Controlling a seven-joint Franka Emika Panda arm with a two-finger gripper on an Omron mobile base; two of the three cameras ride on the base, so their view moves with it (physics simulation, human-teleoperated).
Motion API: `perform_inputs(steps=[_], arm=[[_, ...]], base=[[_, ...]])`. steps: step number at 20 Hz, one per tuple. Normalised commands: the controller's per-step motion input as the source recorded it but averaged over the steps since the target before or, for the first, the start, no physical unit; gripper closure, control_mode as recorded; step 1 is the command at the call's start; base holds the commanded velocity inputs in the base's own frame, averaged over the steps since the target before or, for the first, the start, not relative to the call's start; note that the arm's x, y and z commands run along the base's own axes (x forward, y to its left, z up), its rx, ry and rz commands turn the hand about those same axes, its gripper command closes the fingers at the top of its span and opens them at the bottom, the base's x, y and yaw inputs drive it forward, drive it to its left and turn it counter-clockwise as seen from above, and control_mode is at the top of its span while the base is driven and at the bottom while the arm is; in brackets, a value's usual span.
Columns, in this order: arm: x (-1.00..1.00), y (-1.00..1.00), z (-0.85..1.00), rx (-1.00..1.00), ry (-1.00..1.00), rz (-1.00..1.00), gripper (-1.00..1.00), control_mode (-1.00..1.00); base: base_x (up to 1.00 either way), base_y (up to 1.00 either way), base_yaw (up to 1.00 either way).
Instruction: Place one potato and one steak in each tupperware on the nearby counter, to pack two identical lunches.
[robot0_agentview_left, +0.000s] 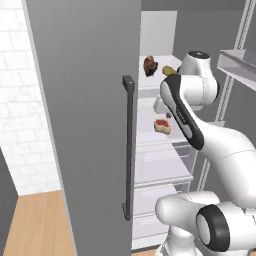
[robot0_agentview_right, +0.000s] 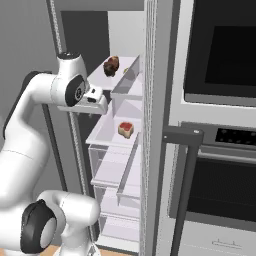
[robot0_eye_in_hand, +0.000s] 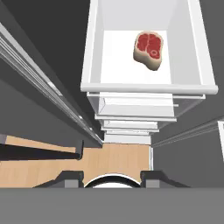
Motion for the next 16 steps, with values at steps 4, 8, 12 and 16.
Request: perform_inputs(steps=[4, 8, 12, 16], arm=[[-0.28, -0.06, -0.26, -0.05, 0.01, -0.04, -1.0, -1.0], [-0.17, -0.03, -0.76, -0.14, 0.01, -0.09, -1.0, -1.0], [0.48, -0.05, -0.06, -0.04, -0.05, 0.06, -1.0, -1.0], [0.19, -0.21, 0.0, 0.0, -0.2, 0.24, -1.0, -1.0]], base=[[0.0, 0.0, 0.0], [0.0, 0.0, 0.0], [0.0, 0.0, 0.0], [0.0, 0.0, 0.0]])
